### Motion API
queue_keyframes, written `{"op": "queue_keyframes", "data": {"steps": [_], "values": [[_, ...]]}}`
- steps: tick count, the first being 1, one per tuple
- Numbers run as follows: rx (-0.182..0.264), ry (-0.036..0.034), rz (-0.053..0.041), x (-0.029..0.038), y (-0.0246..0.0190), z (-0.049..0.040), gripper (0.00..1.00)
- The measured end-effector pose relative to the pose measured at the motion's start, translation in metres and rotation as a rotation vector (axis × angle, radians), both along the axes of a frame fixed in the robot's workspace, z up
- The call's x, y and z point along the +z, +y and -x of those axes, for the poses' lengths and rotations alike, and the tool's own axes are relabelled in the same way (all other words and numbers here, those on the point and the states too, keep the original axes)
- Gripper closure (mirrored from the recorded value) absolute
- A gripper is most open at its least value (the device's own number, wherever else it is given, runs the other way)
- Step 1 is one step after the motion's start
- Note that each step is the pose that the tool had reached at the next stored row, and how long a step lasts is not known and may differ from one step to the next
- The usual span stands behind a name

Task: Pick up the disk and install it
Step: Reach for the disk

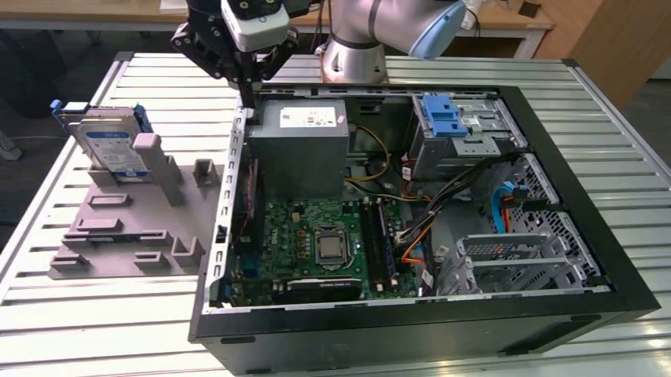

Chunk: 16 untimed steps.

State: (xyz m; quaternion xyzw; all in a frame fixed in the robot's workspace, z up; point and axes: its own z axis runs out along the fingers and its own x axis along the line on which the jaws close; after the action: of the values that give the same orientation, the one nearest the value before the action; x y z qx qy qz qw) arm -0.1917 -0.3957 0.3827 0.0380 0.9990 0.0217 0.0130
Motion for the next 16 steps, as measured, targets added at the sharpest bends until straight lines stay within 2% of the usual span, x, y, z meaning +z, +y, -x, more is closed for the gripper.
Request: {"op": "queue_keyframes", "data": {"steps": [16], "values": [[0.0, 0.0, 0.0, -0.0004, 0.0013, 0.0066, 0.89]]}}
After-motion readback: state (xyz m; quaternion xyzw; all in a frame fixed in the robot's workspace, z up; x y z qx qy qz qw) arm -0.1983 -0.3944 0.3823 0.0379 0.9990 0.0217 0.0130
